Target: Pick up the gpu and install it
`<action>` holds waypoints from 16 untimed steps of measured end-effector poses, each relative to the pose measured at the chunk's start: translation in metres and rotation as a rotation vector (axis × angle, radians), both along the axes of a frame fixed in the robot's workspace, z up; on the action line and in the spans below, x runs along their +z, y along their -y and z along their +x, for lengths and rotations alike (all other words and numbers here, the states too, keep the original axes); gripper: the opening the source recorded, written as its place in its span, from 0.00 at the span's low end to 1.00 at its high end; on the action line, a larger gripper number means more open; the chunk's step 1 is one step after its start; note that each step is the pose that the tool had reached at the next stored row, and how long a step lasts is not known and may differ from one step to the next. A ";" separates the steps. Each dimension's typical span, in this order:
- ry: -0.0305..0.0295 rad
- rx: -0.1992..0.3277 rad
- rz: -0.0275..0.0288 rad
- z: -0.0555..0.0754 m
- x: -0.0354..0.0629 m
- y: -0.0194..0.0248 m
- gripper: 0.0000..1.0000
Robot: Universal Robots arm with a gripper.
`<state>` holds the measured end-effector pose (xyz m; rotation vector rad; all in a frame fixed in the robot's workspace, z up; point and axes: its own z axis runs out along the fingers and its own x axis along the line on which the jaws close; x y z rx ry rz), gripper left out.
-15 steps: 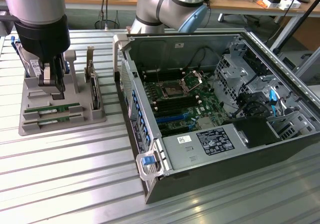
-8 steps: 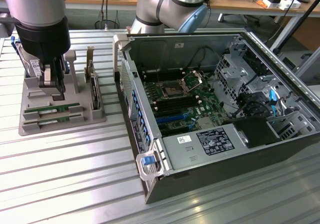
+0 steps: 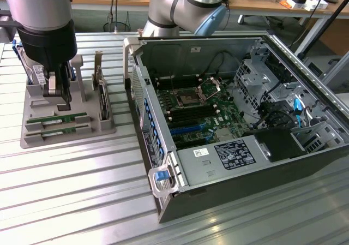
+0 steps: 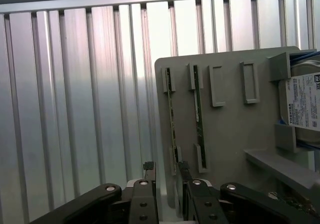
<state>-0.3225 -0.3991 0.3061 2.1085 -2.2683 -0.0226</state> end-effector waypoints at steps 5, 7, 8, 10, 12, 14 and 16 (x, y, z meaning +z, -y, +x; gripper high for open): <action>0.0000 0.000 0.0000 0.000 -0.0032 0.0000 0.31; 0.0000 0.000 0.0000 0.000 -0.0039 0.0000 0.31; 0.0000 0.000 0.0000 0.000 -0.0045 0.0000 0.31; 0.0001 0.000 0.0000 0.000 -0.0054 0.0000 0.31; 0.0000 0.000 0.0000 0.000 -0.0061 0.0000 0.31; 0.0000 0.000 0.0000 0.000 -0.0072 0.0000 0.31; 0.0001 0.000 0.0000 0.000 -0.0080 0.0000 0.31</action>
